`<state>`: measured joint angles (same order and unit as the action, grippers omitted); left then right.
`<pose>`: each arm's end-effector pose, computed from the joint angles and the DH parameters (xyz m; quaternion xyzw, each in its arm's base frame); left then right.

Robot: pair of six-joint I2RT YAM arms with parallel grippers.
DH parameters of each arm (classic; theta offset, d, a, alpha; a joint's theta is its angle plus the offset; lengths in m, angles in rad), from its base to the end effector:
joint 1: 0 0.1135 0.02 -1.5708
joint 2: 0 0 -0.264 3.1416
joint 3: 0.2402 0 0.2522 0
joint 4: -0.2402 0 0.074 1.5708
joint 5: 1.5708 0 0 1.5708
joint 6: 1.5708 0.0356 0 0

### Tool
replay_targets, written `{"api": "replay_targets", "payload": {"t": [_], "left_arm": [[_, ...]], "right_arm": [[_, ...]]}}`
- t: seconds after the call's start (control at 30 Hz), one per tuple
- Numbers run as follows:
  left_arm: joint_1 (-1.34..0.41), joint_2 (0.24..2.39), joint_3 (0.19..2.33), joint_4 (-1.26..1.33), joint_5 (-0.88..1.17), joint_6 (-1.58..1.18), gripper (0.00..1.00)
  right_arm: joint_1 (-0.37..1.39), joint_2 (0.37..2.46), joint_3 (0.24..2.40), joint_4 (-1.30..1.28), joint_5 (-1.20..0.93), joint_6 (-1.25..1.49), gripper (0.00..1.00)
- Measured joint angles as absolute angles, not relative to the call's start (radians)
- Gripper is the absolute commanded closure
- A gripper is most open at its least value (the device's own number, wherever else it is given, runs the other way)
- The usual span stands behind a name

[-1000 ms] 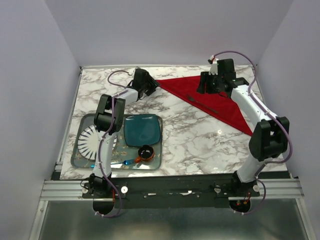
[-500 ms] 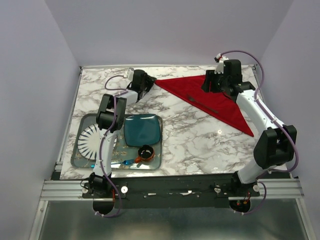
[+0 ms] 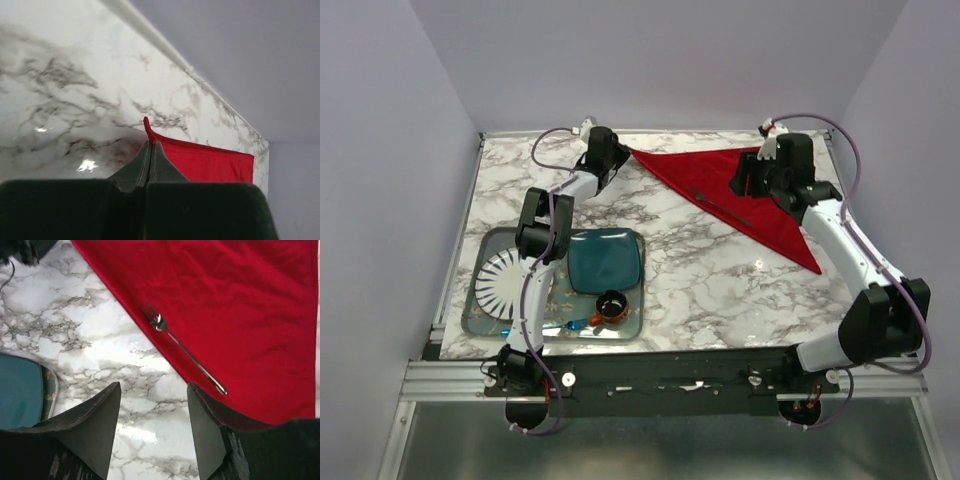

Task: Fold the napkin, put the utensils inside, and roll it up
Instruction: Fold the napkin

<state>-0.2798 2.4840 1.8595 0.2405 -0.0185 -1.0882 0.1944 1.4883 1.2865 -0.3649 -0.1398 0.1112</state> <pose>0.5426 -0.1552 0.1393 -0.3308 0.7602 -0.3474 0.4382 0.3350 0.0710 0.3276 -0.0699 0.8723 0.1336 0.4651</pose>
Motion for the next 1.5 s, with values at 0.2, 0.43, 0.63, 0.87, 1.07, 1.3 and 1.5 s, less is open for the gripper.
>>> {"api": "replay_targets", "payload": {"t": [0.2,0.43,0.63,0.87,1.07,1.3,1.5], "left_arm": [[-0.332,2.414,1.903,0.245,-0.01,-0.89,1.0],[-0.507,2.3,1.809,0.295,0.031,-0.804,1.0],[-0.614,2.298,1.777,0.297,0.052,-0.761,1.0],[-0.701,2.298,1.773,0.296,0.053,-0.73,1.0],[-0.738,2.303,1.775,0.29,0.053,-0.757,1.0],[-0.759,2.335,1.793,0.284,0.053,-0.799,1.0],[-0.774,2.351,1.793,0.283,0.052,-0.821,1.0]], "right_arm": [[0.163,1.306,1.082,-0.359,-0.177,0.239,0.36],[0.076,1.102,0.921,-0.362,-0.229,0.395,0.35],[0.065,0.947,0.851,-0.36,-0.253,0.435,0.34],[0.044,0.86,0.785,-0.383,-0.252,0.453,0.33],[0.032,0.801,0.765,-0.399,-0.247,0.456,0.32],[0.018,0.785,0.744,-0.416,-0.228,0.455,0.3],[0.014,0.786,0.733,-0.419,-0.225,0.455,0.3]]}}
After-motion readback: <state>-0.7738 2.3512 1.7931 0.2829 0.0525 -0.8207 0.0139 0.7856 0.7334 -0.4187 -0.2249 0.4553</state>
